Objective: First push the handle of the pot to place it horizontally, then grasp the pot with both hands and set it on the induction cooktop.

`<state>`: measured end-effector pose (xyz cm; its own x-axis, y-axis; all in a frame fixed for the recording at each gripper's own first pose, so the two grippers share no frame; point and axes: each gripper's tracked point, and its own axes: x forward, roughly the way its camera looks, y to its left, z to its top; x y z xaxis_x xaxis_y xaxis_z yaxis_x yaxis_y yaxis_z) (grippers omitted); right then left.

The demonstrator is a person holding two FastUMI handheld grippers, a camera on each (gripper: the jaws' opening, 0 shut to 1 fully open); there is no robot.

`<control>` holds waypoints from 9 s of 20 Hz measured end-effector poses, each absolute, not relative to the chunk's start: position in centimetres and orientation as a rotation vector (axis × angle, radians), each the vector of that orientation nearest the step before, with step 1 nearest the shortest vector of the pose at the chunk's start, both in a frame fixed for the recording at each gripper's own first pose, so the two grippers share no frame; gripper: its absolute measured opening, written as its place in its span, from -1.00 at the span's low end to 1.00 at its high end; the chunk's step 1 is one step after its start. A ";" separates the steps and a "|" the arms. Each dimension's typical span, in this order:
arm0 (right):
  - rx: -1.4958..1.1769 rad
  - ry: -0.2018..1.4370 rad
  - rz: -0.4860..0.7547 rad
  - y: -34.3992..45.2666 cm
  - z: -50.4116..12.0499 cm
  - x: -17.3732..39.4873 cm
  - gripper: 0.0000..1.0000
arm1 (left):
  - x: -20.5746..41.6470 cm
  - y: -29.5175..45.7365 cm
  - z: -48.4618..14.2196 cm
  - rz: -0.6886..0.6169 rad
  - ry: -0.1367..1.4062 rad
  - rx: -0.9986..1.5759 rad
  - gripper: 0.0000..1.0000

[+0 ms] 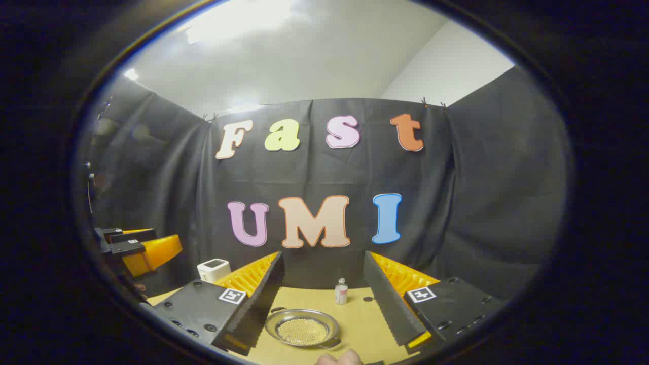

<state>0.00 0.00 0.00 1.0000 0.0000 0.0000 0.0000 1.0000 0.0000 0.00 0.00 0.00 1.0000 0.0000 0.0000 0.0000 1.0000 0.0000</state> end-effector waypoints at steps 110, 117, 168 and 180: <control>-0.191 1.244 -0.036 -6.0 -53.2 8.3 -0.89 | 16.1 7.9 -24.6 -0.112 0.534 -0.066 0.94; -0.215 1.250 -0.029 -7.2 -53.8 10.5 -0.89 | 16.0 8.1 -24.8 -0.096 0.547 -0.065 0.94; -0.076 1.165 -0.154 -8.0 -54.6 20.3 0.31 | 15.1 1.4 -51.7 -0.076 1.207 -0.201 0.55; -0.051 1.155 -0.169 -7.6 -54.3 17.5 0.21 | 13.5 1.6 -52.7 -0.065 1.256 -0.206 0.27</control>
<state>17.52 -7.57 -54.29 0.3930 -0.1592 -0.9056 0.1063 0.9862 -0.1272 13.47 1.62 -52.73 0.3104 -0.1612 -0.9368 -0.0644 0.9797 -0.1899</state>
